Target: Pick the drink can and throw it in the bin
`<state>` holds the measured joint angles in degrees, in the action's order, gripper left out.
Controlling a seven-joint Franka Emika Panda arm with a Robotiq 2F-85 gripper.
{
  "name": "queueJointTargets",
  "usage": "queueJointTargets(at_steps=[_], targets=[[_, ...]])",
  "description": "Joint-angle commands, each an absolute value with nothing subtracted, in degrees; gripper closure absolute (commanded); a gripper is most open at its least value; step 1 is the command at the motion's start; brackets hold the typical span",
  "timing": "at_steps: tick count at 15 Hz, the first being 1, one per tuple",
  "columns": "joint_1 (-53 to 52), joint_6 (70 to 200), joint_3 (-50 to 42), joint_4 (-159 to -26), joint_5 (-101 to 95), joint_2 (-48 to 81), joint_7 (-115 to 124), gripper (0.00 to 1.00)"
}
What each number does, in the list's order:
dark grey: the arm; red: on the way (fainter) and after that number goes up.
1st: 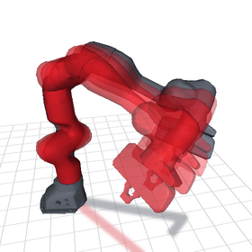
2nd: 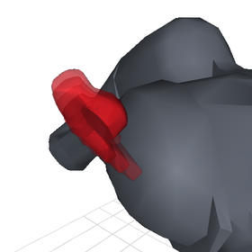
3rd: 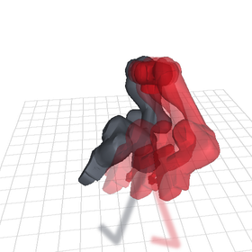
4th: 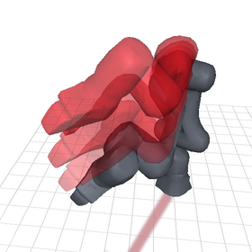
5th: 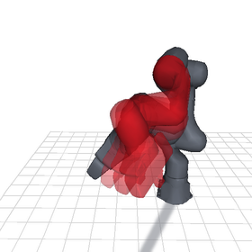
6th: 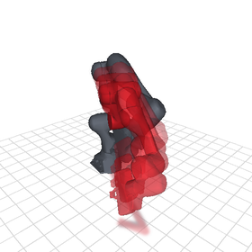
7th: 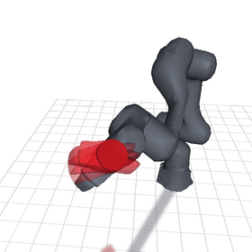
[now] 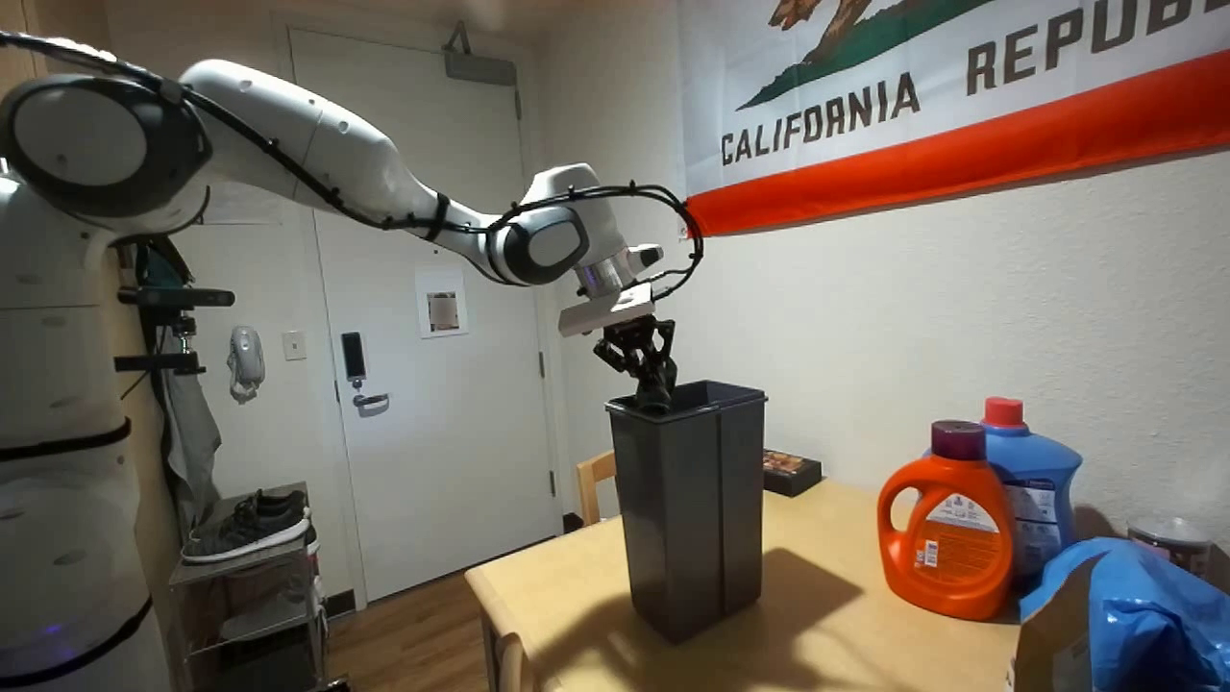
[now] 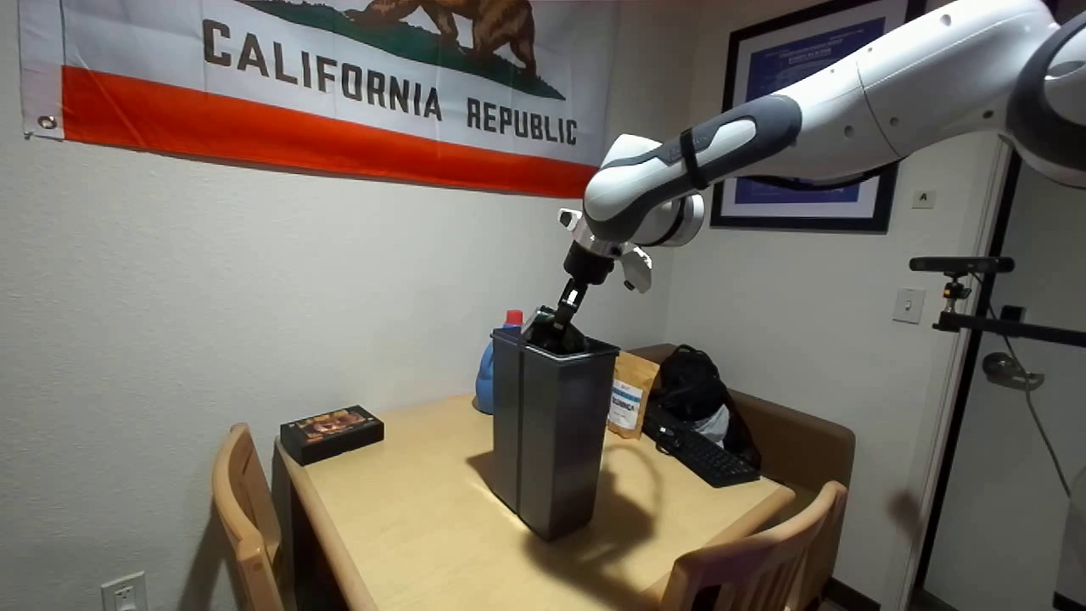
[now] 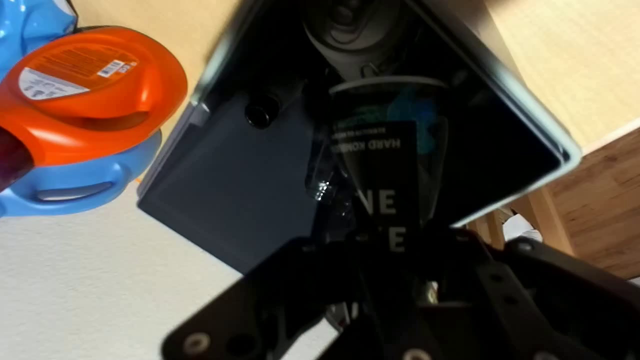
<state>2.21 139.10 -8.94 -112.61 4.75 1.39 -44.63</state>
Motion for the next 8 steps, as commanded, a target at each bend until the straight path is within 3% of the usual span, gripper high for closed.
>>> queueJointTargets(at_steps=[1,8], targets=[[4.7,134.2,-7.7,-107.2,7.9,5.9,-47.6,0.94],[8.0,131.8,-7.1,-103.4,9.2,8.5,-46.9,0.94]])
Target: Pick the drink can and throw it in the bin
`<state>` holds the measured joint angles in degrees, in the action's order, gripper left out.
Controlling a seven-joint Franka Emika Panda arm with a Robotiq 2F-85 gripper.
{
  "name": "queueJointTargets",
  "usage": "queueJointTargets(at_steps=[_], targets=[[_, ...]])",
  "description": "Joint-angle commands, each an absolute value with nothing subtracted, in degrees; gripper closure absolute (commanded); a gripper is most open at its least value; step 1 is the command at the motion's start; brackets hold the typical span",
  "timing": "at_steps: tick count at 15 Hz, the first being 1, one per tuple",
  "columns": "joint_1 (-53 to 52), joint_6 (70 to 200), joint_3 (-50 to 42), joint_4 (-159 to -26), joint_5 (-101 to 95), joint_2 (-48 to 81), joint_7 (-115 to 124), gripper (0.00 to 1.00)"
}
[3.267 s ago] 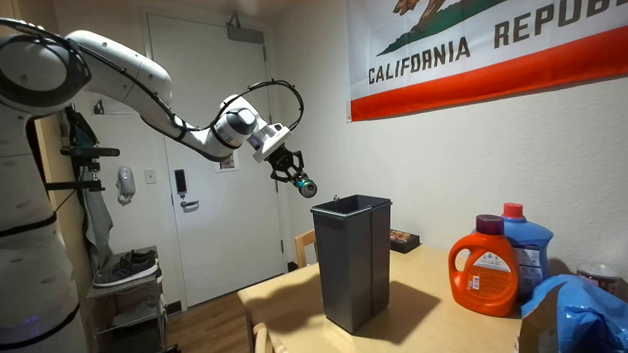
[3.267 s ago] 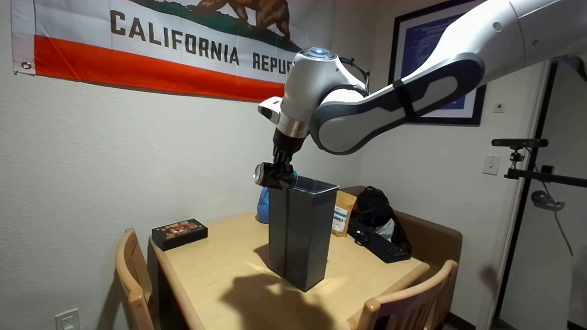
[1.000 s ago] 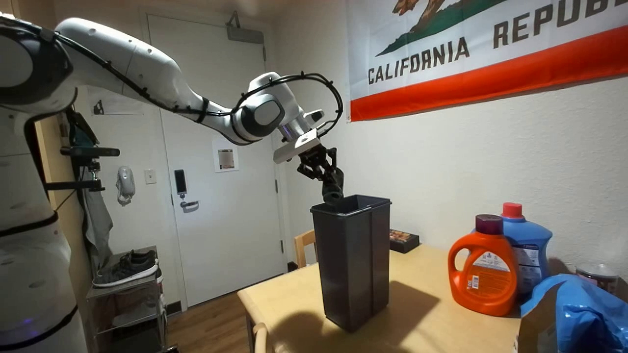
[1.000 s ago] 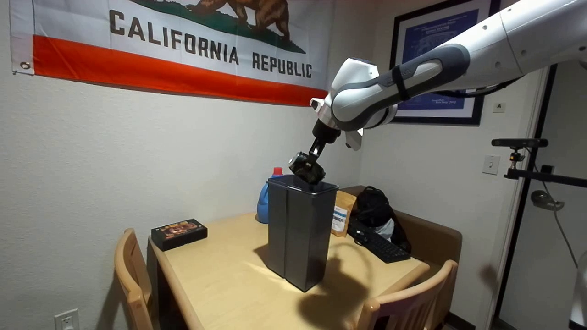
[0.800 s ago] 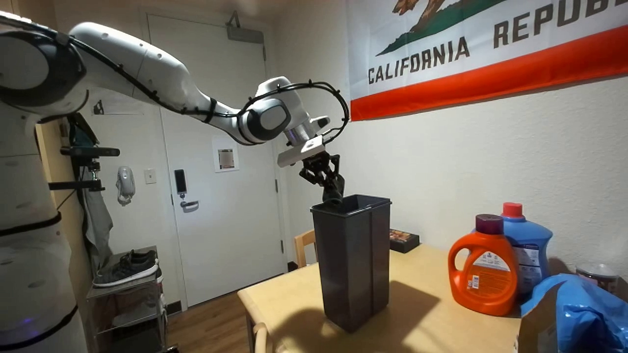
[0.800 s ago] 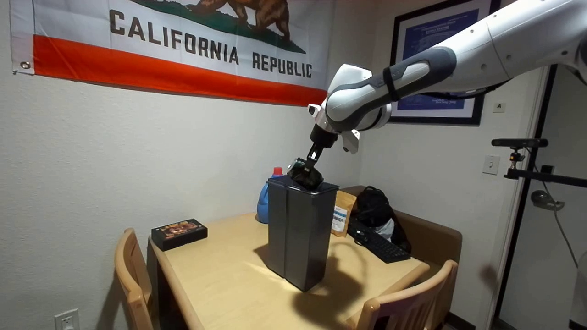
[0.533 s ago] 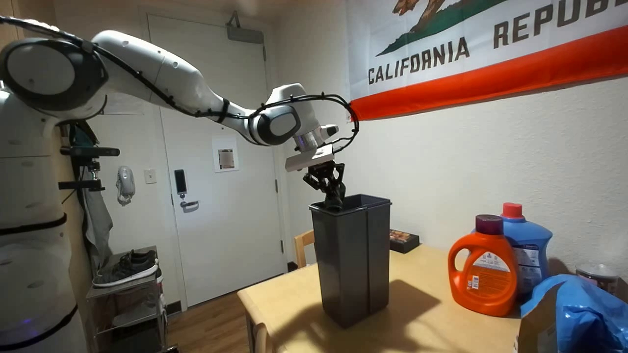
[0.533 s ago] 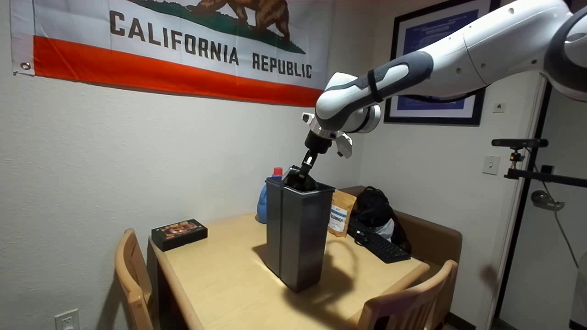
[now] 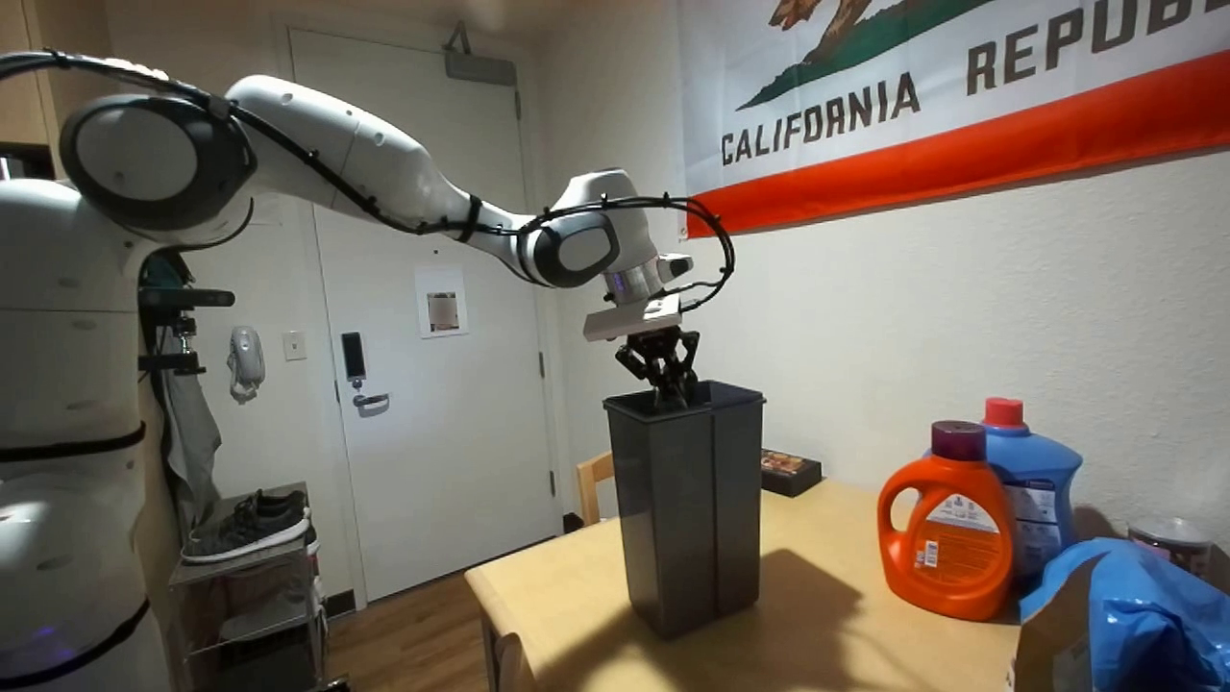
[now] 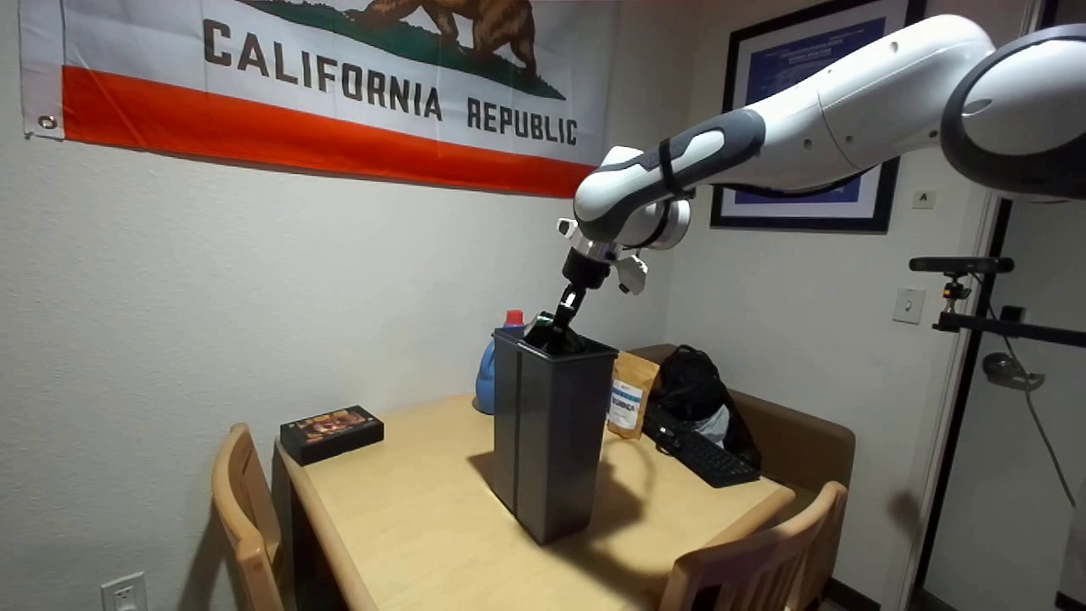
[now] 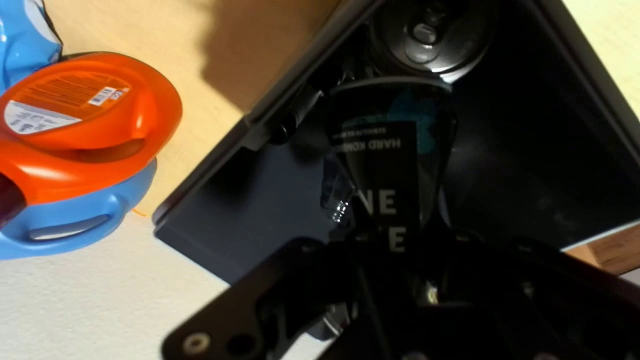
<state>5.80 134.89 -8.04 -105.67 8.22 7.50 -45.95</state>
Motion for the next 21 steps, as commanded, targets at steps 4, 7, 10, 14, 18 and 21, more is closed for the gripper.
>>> queueJointTargets(at_steps=[4,7,10,14,18,21], targets=[[8.6,128.2,-6.8,-101.2,8.1,9.9,-46.5,0.94],[8.5,124.0,-6.4,-98.3,7.5,11.6,-46.4,0.94],[8.2,120.6,-5.6,-95.5,6.6,13.2,-45.7,0.94],[8.3,116.9,-5.1,-92.0,5.2,15.5,-45.2,0.94],[8.5,114.4,-4.8,-89.3,4.9,17.7,-45.2,0.94],[8.6,113.0,-4.6,-87.6,4.4,19.1,-45.3,0.51]])
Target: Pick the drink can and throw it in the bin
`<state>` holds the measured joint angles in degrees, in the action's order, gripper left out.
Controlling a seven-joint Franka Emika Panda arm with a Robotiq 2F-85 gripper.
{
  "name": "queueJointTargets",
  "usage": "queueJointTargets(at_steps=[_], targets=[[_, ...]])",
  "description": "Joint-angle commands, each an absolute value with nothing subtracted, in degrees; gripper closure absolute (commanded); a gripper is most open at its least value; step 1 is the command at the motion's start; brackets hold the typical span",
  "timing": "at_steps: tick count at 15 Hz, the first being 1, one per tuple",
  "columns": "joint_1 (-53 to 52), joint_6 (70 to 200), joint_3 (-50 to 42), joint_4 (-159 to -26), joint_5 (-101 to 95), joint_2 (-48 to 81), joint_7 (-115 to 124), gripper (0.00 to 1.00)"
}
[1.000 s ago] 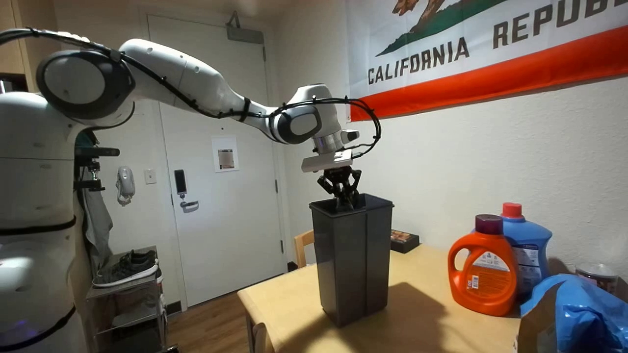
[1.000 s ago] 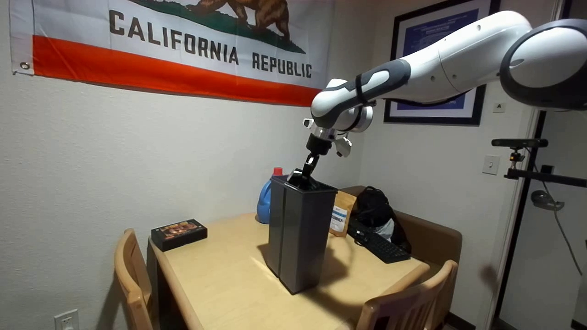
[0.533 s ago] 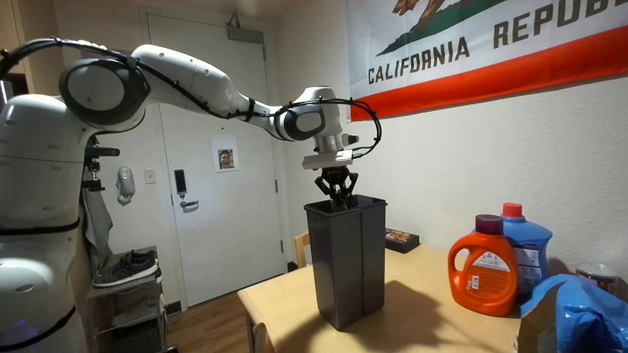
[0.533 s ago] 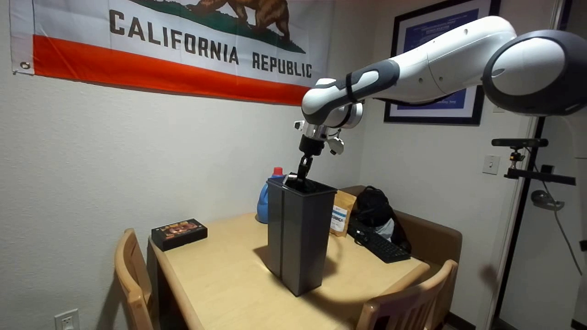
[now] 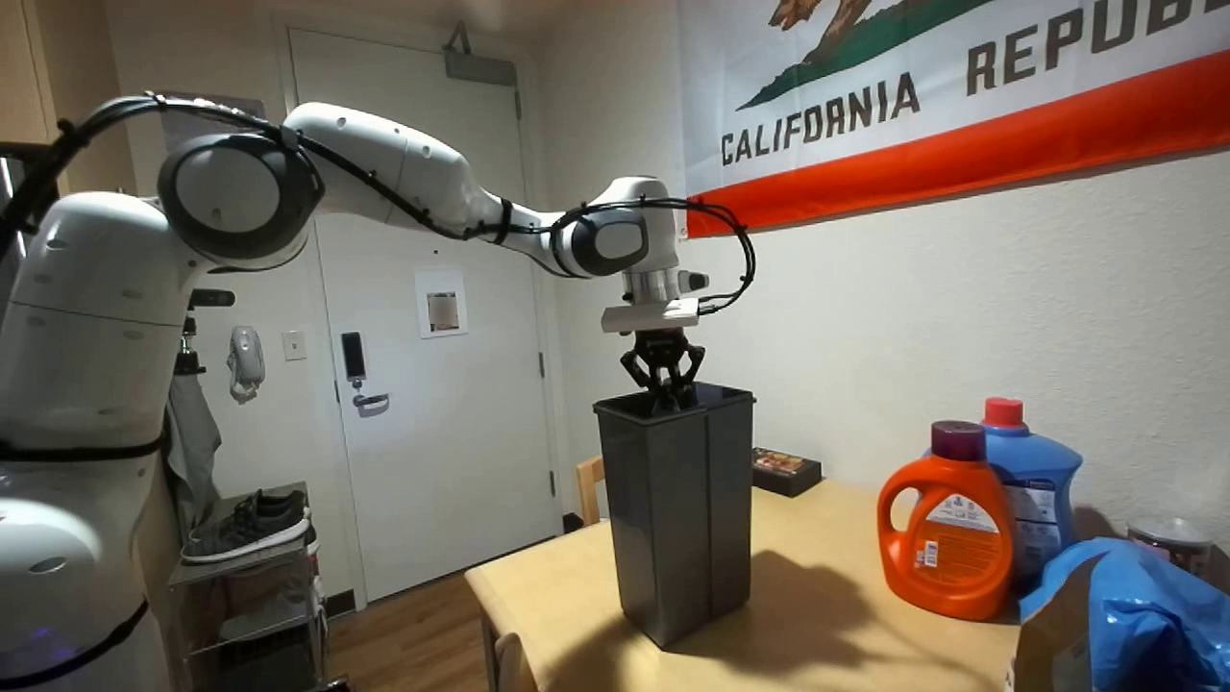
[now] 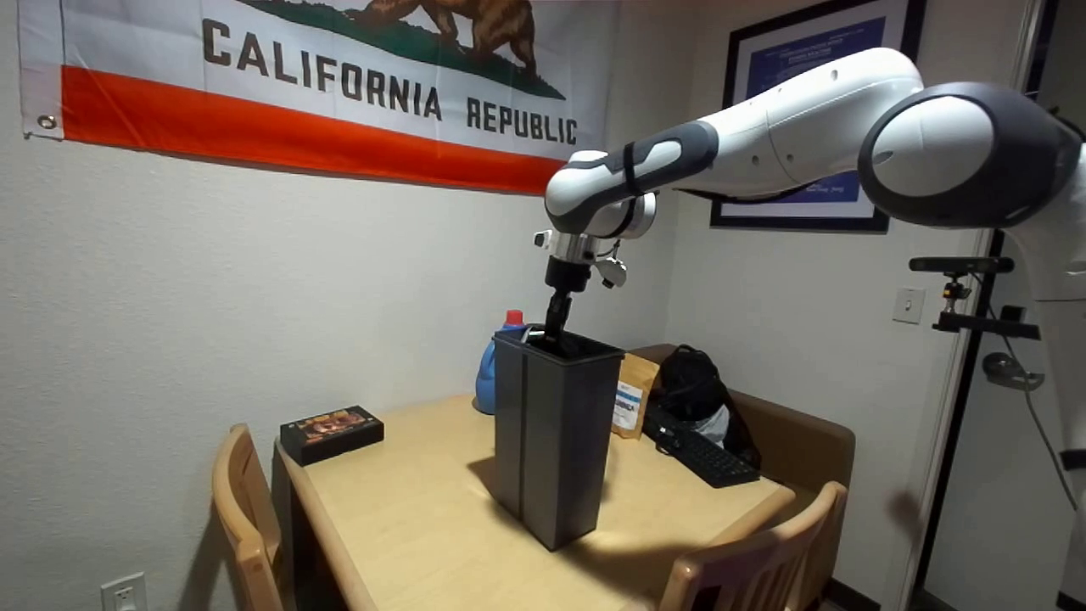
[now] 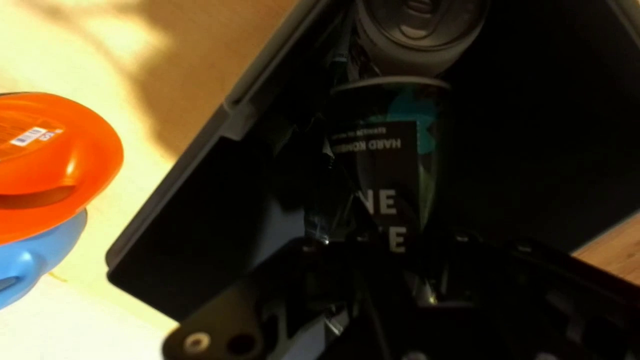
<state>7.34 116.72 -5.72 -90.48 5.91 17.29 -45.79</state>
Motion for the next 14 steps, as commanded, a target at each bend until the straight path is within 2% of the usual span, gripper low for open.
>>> queueJointTargets(at_steps=[1,7,9,14], targets=[[8.7,112.6,-4.6,-87.2,4.3,19.3,-45.3,0.47],[9.6,111.8,-4.6,-87.5,3.8,18.4,-45.4,0.04],[9.7,112.7,-4.7,-88.1,3.7,17.2,-45.2,0.0],[9.8,115.7,-4.9,-92.0,3.7,11.6,-45.3,0.0]])
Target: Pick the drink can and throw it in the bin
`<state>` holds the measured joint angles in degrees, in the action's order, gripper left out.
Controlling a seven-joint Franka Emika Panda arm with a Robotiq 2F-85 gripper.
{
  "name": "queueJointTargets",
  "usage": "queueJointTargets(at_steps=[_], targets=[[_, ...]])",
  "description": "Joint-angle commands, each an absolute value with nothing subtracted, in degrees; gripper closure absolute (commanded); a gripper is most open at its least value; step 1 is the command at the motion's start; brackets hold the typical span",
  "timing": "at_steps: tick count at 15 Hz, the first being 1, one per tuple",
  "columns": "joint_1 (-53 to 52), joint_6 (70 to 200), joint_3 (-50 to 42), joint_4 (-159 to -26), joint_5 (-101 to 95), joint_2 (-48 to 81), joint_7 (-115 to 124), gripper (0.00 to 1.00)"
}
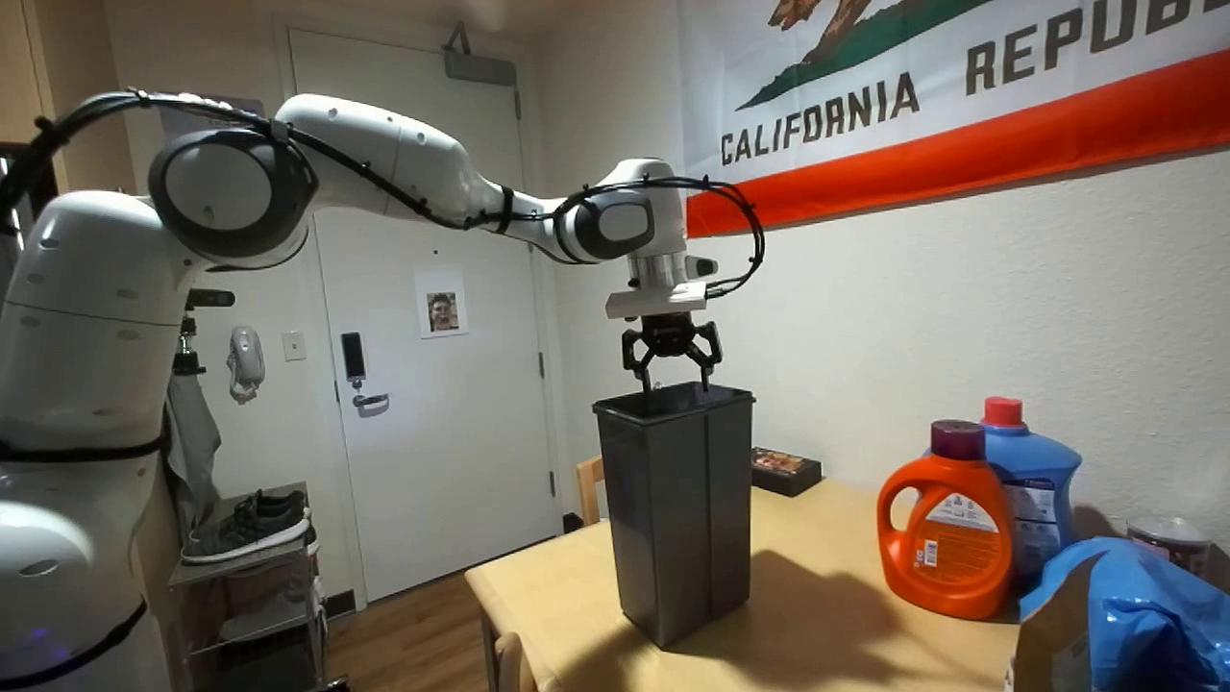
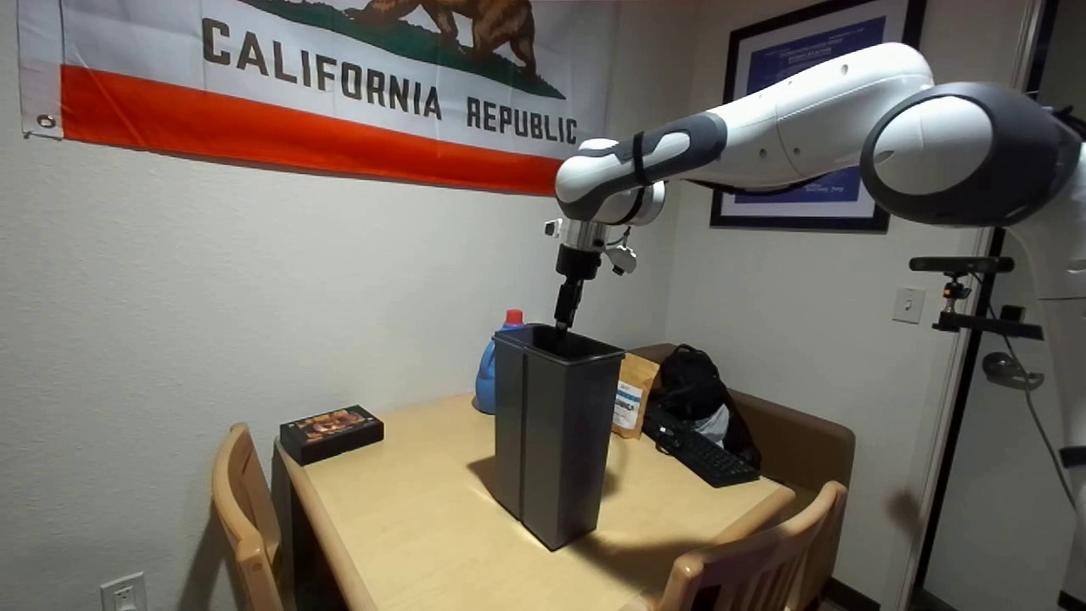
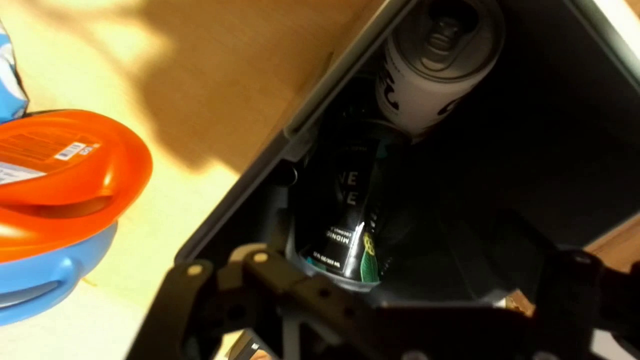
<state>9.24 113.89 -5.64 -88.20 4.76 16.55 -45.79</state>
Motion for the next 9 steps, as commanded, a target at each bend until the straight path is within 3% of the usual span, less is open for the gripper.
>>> queueJointTargets(at_steps=[1,9], targets=[[9.7,116.5,-5.0,-93.0,3.6,10.1,-45.3,0.0],[6.2,122.7,-4.9,-109.2,-7.0,-5.2,-41.3,0.0]])
